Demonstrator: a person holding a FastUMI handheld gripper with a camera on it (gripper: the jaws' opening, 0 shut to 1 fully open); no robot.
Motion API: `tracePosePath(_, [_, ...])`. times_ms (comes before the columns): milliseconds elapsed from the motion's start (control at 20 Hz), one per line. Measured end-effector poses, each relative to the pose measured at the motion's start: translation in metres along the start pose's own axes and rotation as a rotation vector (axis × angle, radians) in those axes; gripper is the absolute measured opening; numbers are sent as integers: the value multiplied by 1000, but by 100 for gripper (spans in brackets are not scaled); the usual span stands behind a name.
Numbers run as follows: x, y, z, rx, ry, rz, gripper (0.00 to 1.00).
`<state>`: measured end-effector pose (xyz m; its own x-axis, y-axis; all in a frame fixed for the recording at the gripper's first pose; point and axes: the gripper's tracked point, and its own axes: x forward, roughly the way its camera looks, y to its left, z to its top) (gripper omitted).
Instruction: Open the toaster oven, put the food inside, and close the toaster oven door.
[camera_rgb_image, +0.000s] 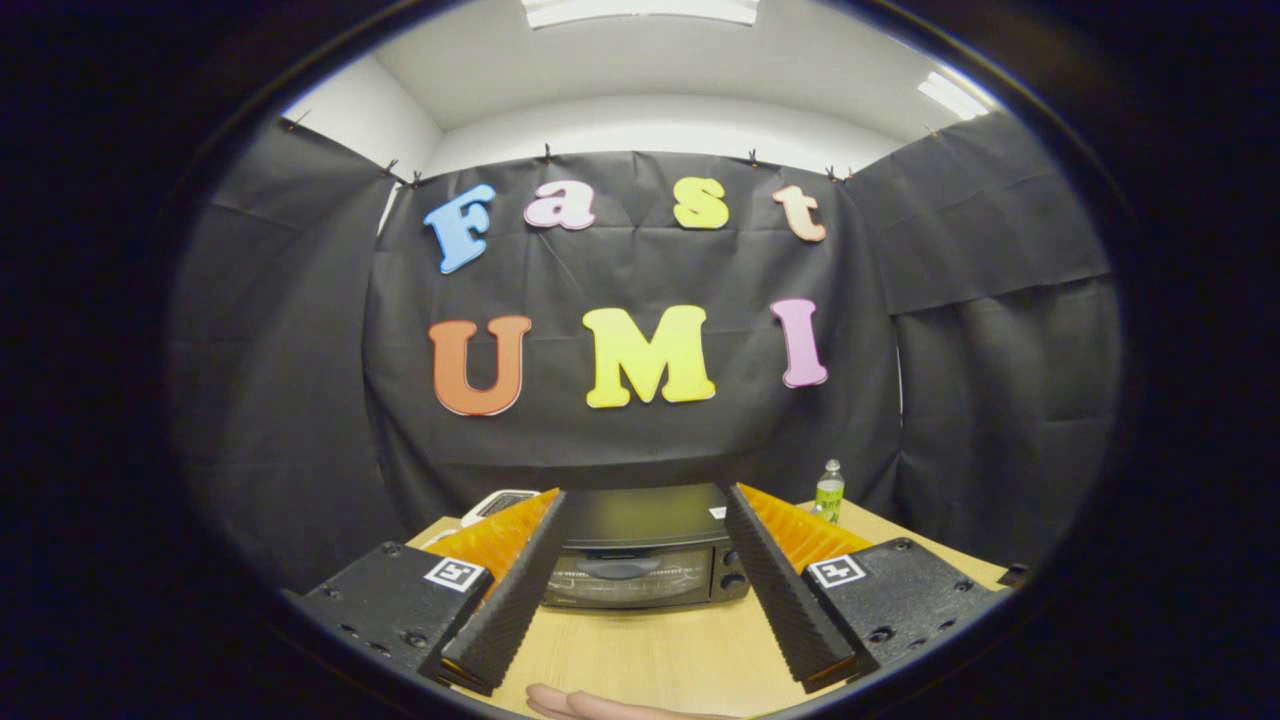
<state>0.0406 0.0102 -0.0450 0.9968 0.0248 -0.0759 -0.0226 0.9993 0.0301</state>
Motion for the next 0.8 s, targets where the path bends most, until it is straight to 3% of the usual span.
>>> tracePosePath(450, [67, -8, -59, 15, 79, -16, 100])
tracePosePath(800, [125, 17, -111, -19, 115, 15, 100])
